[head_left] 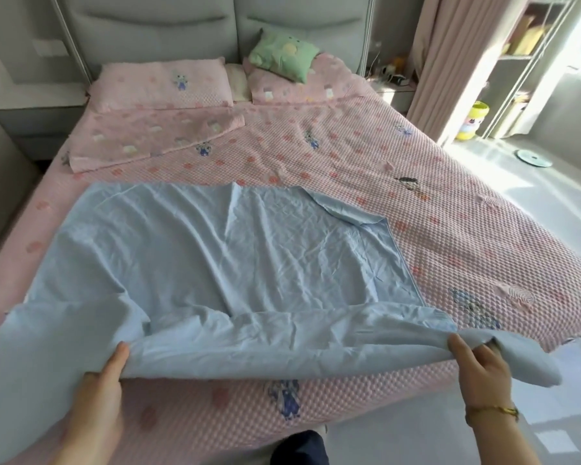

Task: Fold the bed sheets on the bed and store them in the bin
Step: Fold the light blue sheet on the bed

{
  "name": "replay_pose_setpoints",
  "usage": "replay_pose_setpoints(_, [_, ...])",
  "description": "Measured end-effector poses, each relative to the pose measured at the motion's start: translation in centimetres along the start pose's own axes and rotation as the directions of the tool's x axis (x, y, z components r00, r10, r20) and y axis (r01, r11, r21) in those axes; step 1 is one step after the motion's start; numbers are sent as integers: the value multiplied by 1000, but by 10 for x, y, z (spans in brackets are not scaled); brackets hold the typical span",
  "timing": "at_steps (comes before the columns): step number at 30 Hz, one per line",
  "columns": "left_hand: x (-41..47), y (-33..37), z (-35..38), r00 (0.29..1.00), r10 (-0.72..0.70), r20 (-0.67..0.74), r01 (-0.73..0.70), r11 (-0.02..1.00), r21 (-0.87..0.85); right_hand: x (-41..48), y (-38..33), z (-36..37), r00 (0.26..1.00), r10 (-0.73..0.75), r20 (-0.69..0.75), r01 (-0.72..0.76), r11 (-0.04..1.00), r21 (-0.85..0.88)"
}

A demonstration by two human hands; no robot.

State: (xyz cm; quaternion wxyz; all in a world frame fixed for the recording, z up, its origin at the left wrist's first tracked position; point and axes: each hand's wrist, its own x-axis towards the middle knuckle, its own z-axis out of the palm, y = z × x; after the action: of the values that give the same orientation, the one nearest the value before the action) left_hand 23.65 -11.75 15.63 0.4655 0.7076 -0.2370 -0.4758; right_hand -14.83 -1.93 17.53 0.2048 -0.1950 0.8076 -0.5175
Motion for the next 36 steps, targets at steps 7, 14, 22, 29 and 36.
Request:
replay_pose_setpoints(7, [63,64,69,992,122,-15,-121,992,28,80,-45,50,995,-94,45,93,995,28])
replay_pose_setpoints(14, [146,129,176,948,319,-4,-307,915,261,204,-85,136,995,-63,80,71,993,-94])
replay_pose_setpoints(22, [198,82,223,898,42,437,-414,414,810,247,-41,235,814,186,550,157,841,-517])
replay_pose_setpoints(29, [195,-1,90,970,-178,163,-154,64,986,140,-34,304,647,312,696,214,801,-558])
replay_pose_setpoints(36, [224,-42,-27,911,-313,270,-295,-35,955,-18,-45,397,563,350,749,155,845,-511])
